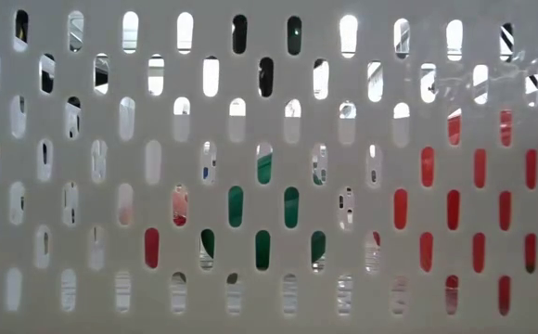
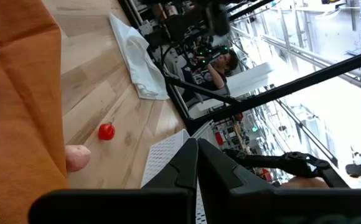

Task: Pick and placing Produce into tupperware
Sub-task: Put the top red cherry into the white bin

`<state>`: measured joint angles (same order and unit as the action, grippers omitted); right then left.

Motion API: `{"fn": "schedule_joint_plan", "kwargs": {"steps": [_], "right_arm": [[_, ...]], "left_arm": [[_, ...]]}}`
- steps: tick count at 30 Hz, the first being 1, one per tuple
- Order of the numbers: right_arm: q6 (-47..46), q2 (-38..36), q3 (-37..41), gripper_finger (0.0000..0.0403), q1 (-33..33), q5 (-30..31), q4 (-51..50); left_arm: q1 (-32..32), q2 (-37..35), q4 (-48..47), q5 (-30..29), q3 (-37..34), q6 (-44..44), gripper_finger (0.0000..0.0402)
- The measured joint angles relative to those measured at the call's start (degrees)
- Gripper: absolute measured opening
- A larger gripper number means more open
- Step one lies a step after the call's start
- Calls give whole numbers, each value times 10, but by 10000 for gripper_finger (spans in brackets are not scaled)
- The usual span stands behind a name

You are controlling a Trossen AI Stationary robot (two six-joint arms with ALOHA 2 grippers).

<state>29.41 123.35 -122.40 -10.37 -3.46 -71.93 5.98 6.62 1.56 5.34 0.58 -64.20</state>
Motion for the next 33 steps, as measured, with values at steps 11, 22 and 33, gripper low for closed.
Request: {"fn": "schedule_joint_plan", "kwargs": {"steps": [11, 22, 33], "right_arm": [[-14, 0, -89, 87, 0, 0, -68], [-41, -24, -119, 87, -2, 12, -96], [-54, -55, -118, 87, -13, 19, -125]], "left_arm": [[0, 0, 0, 0, 0, 0, 1], [0, 0, 0, 0, 0, 0, 1], [0, 0, 0, 0, 0, 0, 1]]}}
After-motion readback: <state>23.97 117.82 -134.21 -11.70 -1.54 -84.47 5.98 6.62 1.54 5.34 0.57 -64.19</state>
